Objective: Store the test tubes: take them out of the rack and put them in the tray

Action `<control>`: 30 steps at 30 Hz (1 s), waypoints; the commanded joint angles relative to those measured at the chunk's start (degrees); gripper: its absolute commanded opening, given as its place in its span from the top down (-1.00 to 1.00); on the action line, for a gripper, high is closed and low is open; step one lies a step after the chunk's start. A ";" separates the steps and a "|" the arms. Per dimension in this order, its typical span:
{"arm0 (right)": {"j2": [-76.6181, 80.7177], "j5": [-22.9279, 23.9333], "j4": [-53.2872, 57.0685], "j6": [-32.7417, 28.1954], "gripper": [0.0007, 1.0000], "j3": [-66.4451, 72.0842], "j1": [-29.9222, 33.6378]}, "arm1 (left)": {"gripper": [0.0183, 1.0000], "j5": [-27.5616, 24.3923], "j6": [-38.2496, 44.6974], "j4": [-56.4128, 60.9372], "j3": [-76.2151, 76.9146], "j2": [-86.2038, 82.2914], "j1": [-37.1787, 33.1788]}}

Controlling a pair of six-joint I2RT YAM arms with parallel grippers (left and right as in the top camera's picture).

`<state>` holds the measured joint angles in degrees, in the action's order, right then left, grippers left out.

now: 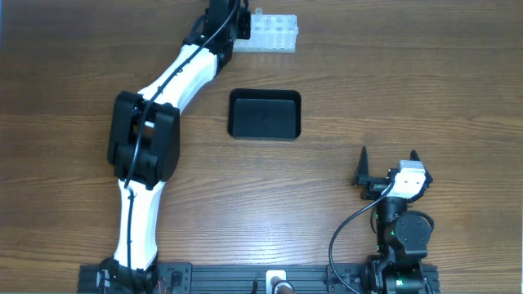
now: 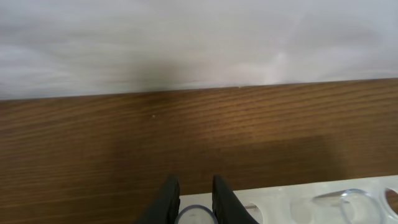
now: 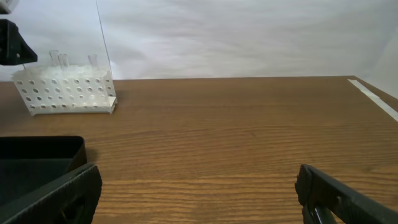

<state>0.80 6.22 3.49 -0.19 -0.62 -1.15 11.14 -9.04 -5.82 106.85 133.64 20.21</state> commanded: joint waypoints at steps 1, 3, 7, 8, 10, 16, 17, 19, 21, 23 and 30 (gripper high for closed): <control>-0.48 0.70 0.17 -0.11 -0.99 0.33 -0.17 | 0.91 1.20 2.29 -0.59 1.62 -10.25 0.39; -0.48 0.70 0.17 -0.09 -0.99 0.33 -0.17 | 0.92 1.73 2.89 -0.63 1.62 -14.08 0.59; -0.48 0.70 0.17 -0.11 -0.99 0.33 -0.17 | 0.91 2.47 4.20 -1.40 1.62 -21.81 1.79; -0.48 0.70 0.17 -0.11 -0.98 0.33 -0.17 | 0.91 2.47 4.20 -2.27 1.62 -23.65 2.29; -0.48 0.70 0.17 -0.11 -0.99 0.33 -0.17 | 0.91 2.38 4.13 -5.27 1.62 -26.73 3.54; -0.48 0.70 0.17 -0.11 -0.98 0.33 -0.17 | 0.90 3.23 0.50 -24.30 1.60 -31.06 10.19; -0.48 0.70 0.17 -0.11 -0.98 0.33 -0.17 | 0.91 4.09 -1.66 -27.82 1.60 -30.73 11.19; -0.48 0.72 0.17 -0.11 -0.98 0.33 -0.17 | 0.95 7.50 -11.13 -38.12 1.07 -29.03 13.70; -0.48 0.70 0.17 -0.11 -0.98 0.33 -0.17 | 0.96 8.28 -16.37 -42.95 0.17 -27.30 14.75; -0.48 0.70 0.17 -0.09 -0.98 0.33 -0.17 | 0.96 8.24 -19.23 -45.55 -0.59 -25.33 15.30; -0.48 0.70 0.17 -0.09 -0.99 0.33 -0.17 | 0.95 8.22 -21.46 -47.63 -1.57 -17.29 15.37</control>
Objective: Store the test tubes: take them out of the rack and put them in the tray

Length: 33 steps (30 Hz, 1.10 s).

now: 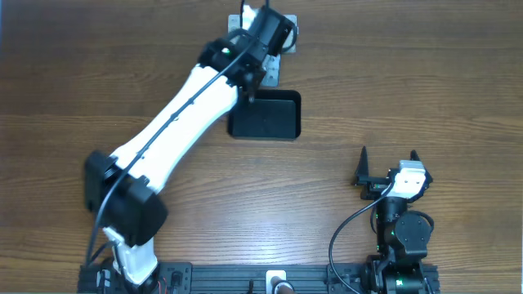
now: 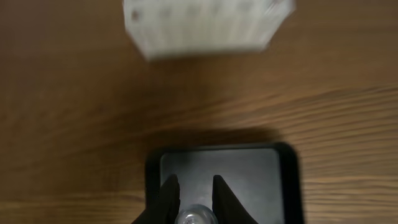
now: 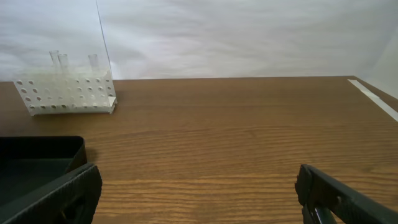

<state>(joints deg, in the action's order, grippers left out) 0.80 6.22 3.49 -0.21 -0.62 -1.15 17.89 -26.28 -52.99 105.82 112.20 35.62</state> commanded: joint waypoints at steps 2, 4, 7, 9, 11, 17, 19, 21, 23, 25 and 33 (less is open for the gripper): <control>-0.48 0.70 0.17 -0.09 -0.98 0.33 -0.17 | 0.95 1.31 -4.22 -0.74 -0.57 5.64 -0.17; -0.48 0.70 0.17 -0.09 -0.98 0.33 -0.17 | 0.95 1.22 -4.22 -0.87 -0.57 6.84 -0.37; -0.48 0.70 0.17 -0.09 -0.99 0.33 -0.17 | 0.94 1.25 -4.22 -0.87 -0.57 8.04 -0.68; -0.48 0.70 0.17 -0.09 -0.99 0.33 -0.17 | 0.94 1.25 -4.22 -0.87 -0.57 8.79 -1.16; -0.48 0.72 0.17 -0.09 -0.99 0.33 -0.17 | 0.95 1.20 -4.22 -0.85 -0.57 9.57 -1.88; -0.48 0.70 0.17 -0.09 -0.99 0.33 -0.17 | 0.96 -1.25 -4.20 -1.36 -0.61 11.41 -3.98; -0.48 0.70 0.17 -0.09 -0.98 0.33 -0.17 | 0.95 -1.84 -4.22 -1.97 -0.61 12.17 -4.50; -0.48 0.70 0.17 -0.09 -0.99 0.33 -0.17 | 0.95 -2.01 -4.22 -2.19 -0.61 13.16 -5.01; -0.48 0.72 0.17 -0.09 -0.98 0.33 -0.17 | 0.95 -2.21 -4.20 -2.16 -0.61 13.94 -5.31; -0.48 0.70 0.17 -0.09 -0.98 0.33 -0.17 | 0.96 -2.91 -4.20 -2.16 -0.61 14.58 -5.51; -0.48 0.70 0.17 -0.09 -0.99 0.33 -0.17 | 0.94 -4.35 -4.20 -2.19 -0.61 15.34 -5.53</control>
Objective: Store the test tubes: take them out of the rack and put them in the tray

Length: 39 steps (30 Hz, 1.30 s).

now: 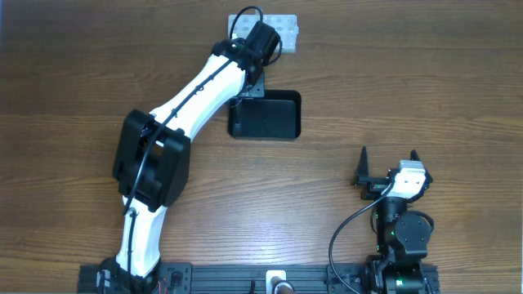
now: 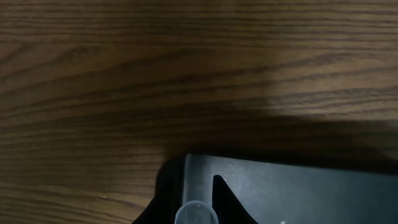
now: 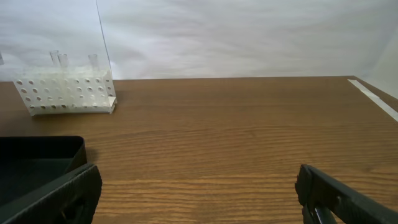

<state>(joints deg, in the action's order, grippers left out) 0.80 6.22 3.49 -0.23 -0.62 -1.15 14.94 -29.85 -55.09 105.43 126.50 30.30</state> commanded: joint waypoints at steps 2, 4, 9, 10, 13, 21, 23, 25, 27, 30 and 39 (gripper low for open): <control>-0.48 0.70 0.17 -0.07 -0.98 0.33 -0.17 | 0.93 -1.44 -0.63 -0.11 -0.22 1.14 -0.22; -0.48 0.70 0.17 -0.07 -0.98 0.33 -0.17 | 0.92 -1.46 -0.63 -0.26 -0.22 1.16 -0.22; -0.48 0.70 0.17 -0.07 -0.98 0.33 -0.17 | 0.92 -2.62 -0.66 -2.12 -0.22 1.79 -0.22; -0.48 0.72 0.17 -0.07 -0.98 0.33 -0.17 | 0.91 -2.73 -0.66 -2.21 -0.22 2.08 -0.22; -0.48 0.70 0.17 -0.07 -0.98 0.33 -0.17 | 0.92 -2.75 -0.66 -2.21 -0.22 2.71 -0.22; -0.48 0.70 0.17 -0.07 -0.98 0.33 -0.17 | 0.86 -3.15 -0.63 -2.14 -0.22 3.37 -0.22; -0.48 0.70 0.17 -0.07 -0.98 0.33 -0.17 | 0.82 -3.15 -0.63 -2.10 -0.22 3.37 -0.22; -0.48 0.70 0.17 -0.07 -0.98 0.33 -0.17 | 0.75 -3.15 -0.63 -1.88 -0.22 3.37 -0.24; -0.48 0.70 0.17 -0.07 -0.98 0.33 -0.17 | 0.59 -3.15 -0.63 -1.51 -0.22 3.37 -0.24; -0.48 0.72 0.17 -0.07 -0.98 0.33 -0.17 | 0.42 -3.15 -0.63 -1.09 -0.22 3.37 -0.22; -0.48 0.70 0.17 -0.07 -0.98 0.33 -0.17 | 0.22 -4.00 -0.66 -1.07 -0.20 -0.94 -0.22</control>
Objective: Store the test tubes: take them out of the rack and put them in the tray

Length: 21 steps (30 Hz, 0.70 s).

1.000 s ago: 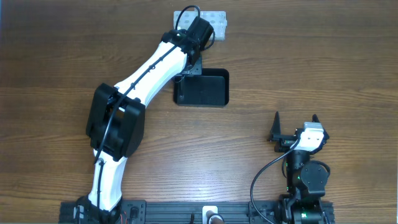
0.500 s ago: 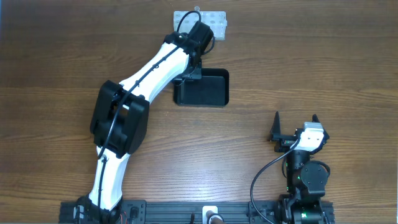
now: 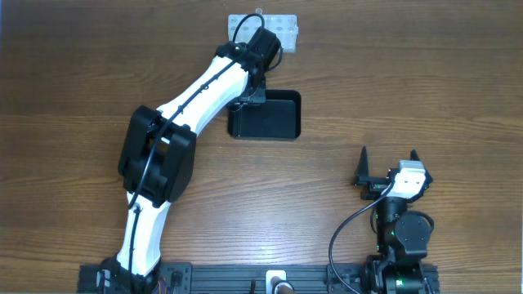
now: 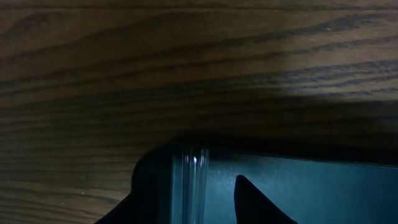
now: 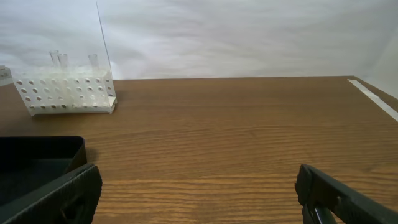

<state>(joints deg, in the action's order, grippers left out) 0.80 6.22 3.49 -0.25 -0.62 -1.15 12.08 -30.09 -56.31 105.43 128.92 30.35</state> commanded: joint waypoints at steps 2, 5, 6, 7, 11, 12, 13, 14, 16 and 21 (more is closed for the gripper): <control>-0.48 0.70 0.17 -0.04 -0.99 0.33 -0.17 | 0.20 -0.87 -0.39 0.17 -0.20 -6.01 -0.26; -0.48 0.70 0.17 -0.04 -0.99 0.33 -0.17 | 0.17 1.44 -0.37 1.11 -0.20 -10.14 -0.55; -0.48 0.70 0.17 -0.04 -0.98 0.33 -0.17 | 0.17 2.54 -0.22 1.92 -0.20 -11.56 -0.76; -0.48 0.70 0.17 -0.04 -0.98 0.33 -0.17 | 0.17 3.32 0.11 2.89 -0.20 -12.83 -1.03; -0.48 0.70 0.17 -0.04 -0.99 0.33 -0.17 | 0.13 4.09 7.19 10.75 -0.20 -16.61 -3.15; -0.48 0.72 0.17 -0.04 -0.99 0.33 -0.17 | 0.12 4.07 9.88 13.81 -0.20 -16.87 -3.82; -0.48 0.70 0.17 -0.04 -0.99 0.33 -0.17 | 0.12 4.00 12.48 17.03 -0.20 -16.92 -4.55; -0.48 0.70 0.17 -0.04 -0.98 0.33 -0.17 | 0.11 3.61 15.21 20.35 -0.20 -16.81 -5.27; -0.48 0.70 0.17 -0.04 -0.98 0.33 -0.17 | 0.00 1.18 19.96 25.64 -0.20 -16.20 -6.60; -0.48 0.70 0.17 -0.04 -0.99 0.33 -0.17 | -0.47 -9.33 27.82 36.52 -0.20 -13.64 -10.08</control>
<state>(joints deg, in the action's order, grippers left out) 0.80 6.22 3.49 -0.21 -0.62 -1.15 10.35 -10.96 -22.74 105.30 112.86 22.15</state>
